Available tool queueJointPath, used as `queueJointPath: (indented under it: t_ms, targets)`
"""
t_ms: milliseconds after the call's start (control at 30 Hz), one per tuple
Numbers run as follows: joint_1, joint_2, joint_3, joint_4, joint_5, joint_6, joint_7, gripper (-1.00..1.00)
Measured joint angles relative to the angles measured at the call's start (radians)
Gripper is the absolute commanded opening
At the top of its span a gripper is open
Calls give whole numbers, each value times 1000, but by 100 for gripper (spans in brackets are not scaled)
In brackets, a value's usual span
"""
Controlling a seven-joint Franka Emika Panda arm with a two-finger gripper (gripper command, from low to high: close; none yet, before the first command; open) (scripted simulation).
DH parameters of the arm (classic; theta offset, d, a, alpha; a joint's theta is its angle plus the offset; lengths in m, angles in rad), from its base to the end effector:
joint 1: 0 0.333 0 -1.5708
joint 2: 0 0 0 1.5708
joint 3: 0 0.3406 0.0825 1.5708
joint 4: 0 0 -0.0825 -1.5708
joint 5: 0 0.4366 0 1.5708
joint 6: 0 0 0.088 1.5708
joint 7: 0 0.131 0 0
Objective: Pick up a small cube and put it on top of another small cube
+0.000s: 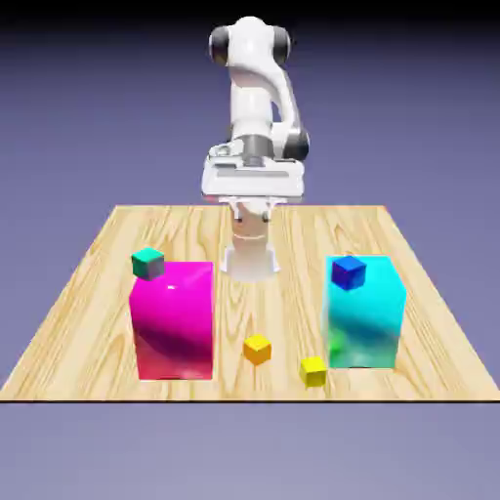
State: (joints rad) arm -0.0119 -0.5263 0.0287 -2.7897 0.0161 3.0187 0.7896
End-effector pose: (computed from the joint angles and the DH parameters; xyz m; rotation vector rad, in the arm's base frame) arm 0.4428 0.0058 0.4185 -2.4788 1.0279 -0.9830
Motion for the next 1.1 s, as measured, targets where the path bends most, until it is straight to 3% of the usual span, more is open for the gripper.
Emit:
queueJointPath:
  t_ms: [900, 1100]
  targets:
    - [-536, 979, 642, 454, 360, -410, 1088, 0]
    - [-568, 1127, 672, 472, 190, -317, 1212, 0]
